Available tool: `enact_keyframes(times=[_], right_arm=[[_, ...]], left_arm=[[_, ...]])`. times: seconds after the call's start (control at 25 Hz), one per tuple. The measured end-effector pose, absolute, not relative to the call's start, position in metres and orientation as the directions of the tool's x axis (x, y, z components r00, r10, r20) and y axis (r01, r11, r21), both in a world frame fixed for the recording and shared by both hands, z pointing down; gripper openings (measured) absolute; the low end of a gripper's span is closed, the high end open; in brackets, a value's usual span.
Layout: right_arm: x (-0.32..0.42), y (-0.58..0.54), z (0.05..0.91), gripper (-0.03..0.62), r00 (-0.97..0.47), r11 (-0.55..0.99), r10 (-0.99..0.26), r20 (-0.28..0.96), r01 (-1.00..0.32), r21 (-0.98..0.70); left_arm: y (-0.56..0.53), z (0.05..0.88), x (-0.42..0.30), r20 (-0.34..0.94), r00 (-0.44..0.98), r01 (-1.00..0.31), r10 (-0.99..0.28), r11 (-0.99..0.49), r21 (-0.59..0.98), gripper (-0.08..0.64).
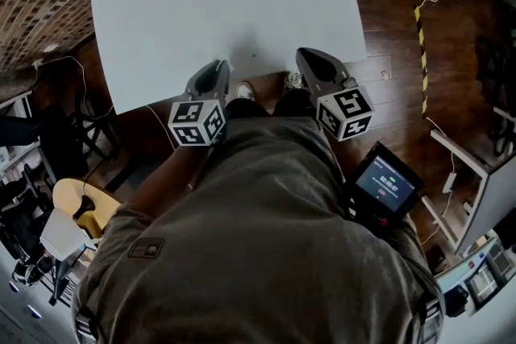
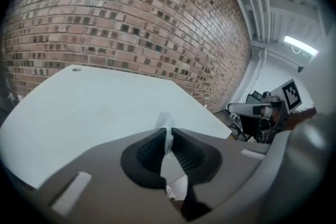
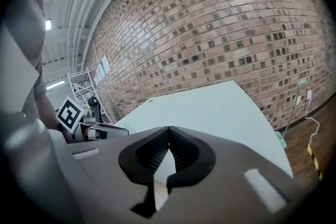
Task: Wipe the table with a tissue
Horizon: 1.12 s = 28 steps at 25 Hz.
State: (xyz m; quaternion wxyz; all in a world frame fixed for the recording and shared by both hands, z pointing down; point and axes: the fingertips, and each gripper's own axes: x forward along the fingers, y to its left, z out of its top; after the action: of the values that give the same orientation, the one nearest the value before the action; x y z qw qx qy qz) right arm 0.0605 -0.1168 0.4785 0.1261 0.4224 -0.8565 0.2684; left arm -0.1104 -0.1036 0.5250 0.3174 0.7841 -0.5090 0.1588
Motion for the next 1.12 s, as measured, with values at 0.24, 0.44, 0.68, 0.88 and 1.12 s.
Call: enact_keyframes(times=[0.24,0.44,0.68,0.88,1.12], right_arm=[[0.086,-0.140,0.501,0.012,-0.654,0.525,-0.593,0.471,-0.757,-0.390],[0.092,-0.143,0.506,0.012,-0.664,0.533,-0.569,0.486,-0.747,-0.397],[0.091,-0.139,0.509,0.012,-0.669,0.535,-0.557,0.493,-0.743,-0.403],[0.090,-0.137,0.509,0.012,-0.673,0.533,-0.553,0.492,-0.739,-0.411],[0.094,-0.137,0.511,0.012,-0.666,0.524,-0.562,0.491,-0.746,-0.412]], left_arm=[[-0.113,0.561,-0.082,0.650,0.380,-0.922,-0.658,-0.217,0.319,0.032],[-0.112,0.580,-0.079,0.683,0.353,-0.933,-0.640,-0.187,0.308,0.032],[-0.102,0.591,-0.085,0.707,0.335,-0.941,-0.622,-0.191,0.278,0.032],[-0.100,0.591,-0.084,0.715,0.331,-0.943,-0.616,-0.195,0.269,0.032],[-0.103,0.593,-0.071,0.707,0.359,-0.933,-0.609,-0.217,0.287,0.032]])
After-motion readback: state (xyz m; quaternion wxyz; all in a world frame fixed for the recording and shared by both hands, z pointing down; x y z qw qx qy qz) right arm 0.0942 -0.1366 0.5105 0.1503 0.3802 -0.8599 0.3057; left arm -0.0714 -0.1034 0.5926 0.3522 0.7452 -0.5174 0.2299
